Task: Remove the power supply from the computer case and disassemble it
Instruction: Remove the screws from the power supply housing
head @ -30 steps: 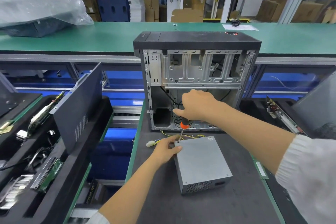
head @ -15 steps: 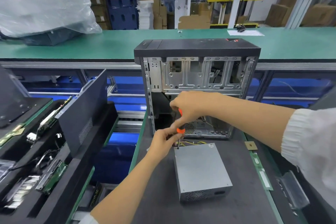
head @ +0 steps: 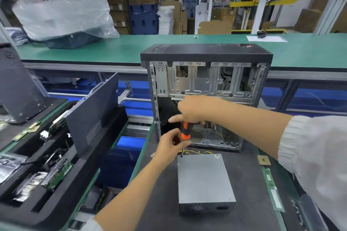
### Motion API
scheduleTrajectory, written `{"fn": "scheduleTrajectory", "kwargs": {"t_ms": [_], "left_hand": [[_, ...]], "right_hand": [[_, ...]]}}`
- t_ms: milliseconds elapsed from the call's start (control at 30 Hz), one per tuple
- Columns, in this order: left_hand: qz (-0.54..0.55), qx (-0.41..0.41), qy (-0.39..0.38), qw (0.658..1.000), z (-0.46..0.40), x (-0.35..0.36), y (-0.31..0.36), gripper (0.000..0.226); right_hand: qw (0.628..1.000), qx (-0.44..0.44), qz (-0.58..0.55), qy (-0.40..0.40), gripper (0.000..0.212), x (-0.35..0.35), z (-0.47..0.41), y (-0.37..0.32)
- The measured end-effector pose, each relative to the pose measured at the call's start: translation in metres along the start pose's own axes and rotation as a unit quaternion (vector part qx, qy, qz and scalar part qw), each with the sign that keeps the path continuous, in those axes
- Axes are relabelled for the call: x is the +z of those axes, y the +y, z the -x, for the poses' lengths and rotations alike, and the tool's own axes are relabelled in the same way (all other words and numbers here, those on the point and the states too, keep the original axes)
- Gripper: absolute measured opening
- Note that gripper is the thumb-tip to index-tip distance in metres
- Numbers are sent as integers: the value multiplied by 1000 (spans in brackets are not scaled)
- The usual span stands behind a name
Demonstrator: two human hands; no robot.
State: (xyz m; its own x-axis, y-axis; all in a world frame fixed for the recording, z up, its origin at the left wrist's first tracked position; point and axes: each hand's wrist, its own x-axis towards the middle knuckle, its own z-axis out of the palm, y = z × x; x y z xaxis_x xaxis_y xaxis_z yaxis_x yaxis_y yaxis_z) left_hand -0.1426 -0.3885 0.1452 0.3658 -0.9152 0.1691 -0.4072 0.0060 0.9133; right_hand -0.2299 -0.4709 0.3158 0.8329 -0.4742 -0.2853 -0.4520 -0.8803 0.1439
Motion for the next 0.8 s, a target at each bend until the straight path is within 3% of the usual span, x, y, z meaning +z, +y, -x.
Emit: {"fn": "scheduleTrajectory", "kwargs": {"t_ms": [67, 167, 233, 333, 500, 600, 733, 800], "left_hand": [[4, 11, -35, 999, 2, -3, 2, 10], [37, 12, -49, 998, 2, -9, 3, 10], [45, 6, -32, 998, -1, -12, 1, 11], [44, 4, -56, 997, -3, -12, -1, 2], [43, 8, -37, 998, -10, -10, -6, 22], [46, 15, -76, 996, -13, -10, -6, 27], [54, 5, -155, 986, -16, -18, -11, 5], [72, -2, -130, 989, -18, -21, -15, 12]], "right_hand": [[997, -14, 68, 29, 49, 8, -5, 0], [994, -78, 75, 1, 15, 5, -6, 11], [992, -121, 0, -34, 34, 2, -5, 17], [990, -133, -36, -7, 49, 4, -2, 14], [1000, 19, -12, 22, 64, 7, 4, 3], [997, 29, 59, 44, 58, 12, 1, -7], [998, -36, 56, 13, 20, 10, 1, 2], [997, -72, -22, 11, 31, 13, 5, 7]]}}
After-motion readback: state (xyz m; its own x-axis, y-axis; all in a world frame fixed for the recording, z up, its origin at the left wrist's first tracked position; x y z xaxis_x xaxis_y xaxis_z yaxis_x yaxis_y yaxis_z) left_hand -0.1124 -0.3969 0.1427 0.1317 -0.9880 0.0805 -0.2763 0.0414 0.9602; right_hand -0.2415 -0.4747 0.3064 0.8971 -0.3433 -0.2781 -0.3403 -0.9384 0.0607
